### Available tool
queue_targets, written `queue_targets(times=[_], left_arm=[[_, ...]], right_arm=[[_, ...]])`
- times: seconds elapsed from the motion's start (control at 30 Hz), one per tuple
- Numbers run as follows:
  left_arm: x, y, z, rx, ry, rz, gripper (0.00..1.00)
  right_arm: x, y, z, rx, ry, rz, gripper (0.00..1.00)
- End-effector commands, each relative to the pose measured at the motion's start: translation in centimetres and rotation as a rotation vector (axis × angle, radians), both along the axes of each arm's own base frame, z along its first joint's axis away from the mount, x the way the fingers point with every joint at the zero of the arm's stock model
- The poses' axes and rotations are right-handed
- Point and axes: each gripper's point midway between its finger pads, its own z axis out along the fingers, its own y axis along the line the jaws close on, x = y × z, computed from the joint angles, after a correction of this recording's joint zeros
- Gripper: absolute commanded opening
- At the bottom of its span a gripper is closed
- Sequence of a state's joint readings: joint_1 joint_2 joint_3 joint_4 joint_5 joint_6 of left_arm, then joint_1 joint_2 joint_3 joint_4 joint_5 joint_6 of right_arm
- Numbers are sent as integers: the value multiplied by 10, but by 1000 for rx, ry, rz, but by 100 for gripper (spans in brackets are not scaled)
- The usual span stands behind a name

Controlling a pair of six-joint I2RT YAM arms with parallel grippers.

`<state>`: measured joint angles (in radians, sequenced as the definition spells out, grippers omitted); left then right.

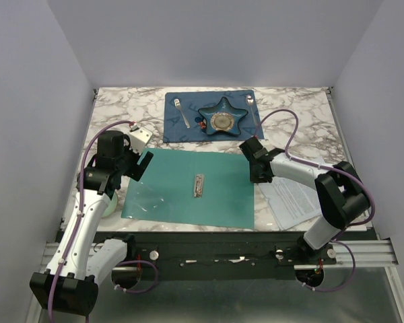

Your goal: Put the files into the folder

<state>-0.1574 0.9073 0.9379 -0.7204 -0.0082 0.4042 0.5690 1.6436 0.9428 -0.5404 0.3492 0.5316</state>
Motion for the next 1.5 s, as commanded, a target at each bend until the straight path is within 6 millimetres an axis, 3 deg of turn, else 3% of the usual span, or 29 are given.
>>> queue_targets(times=[0.0,0.23,0.53,0.73,0.87,1.0,1.13,1.17,1.2,1.3,1.37,1.43,1.47], left_arm=[[0,3,7,20,-32,3,94],[-1,4,10,20,-41,6,94],[-1,2,12,6,-49,8,94],[-2,3,15,7,-57,13,94],[-3,3,15,6,-56,11,94],[-4,4,18,13,-62,9,94],[-4,4,20,13,-67,5,94],[-4,4,19,13,-64,5,94],[-4,4,20,14,-62,6,94],[-3,4,19,15,-58,4,94],[-3,4,19,19,-60,3,94],[-3,5,19,22,-59,5,94],[-3,5,20,26,-62,3,94]], right_arm=[[0,4,4,37,-9,-8,1],[-4,13,21,119,-36,6,1],[-12,44,62,243,-103,109,1],[-32,94,75,295,-86,293,0],[-55,145,80,328,-60,473,1],[-80,178,75,367,-11,616,0],[-91,182,67,354,29,640,1],[-90,178,68,348,25,623,4],[-88,175,69,337,9,608,42],[-81,164,87,338,-63,551,86],[-73,145,102,358,-104,453,93],[-62,116,108,366,-128,274,92],[-55,81,103,358,-117,148,90]])
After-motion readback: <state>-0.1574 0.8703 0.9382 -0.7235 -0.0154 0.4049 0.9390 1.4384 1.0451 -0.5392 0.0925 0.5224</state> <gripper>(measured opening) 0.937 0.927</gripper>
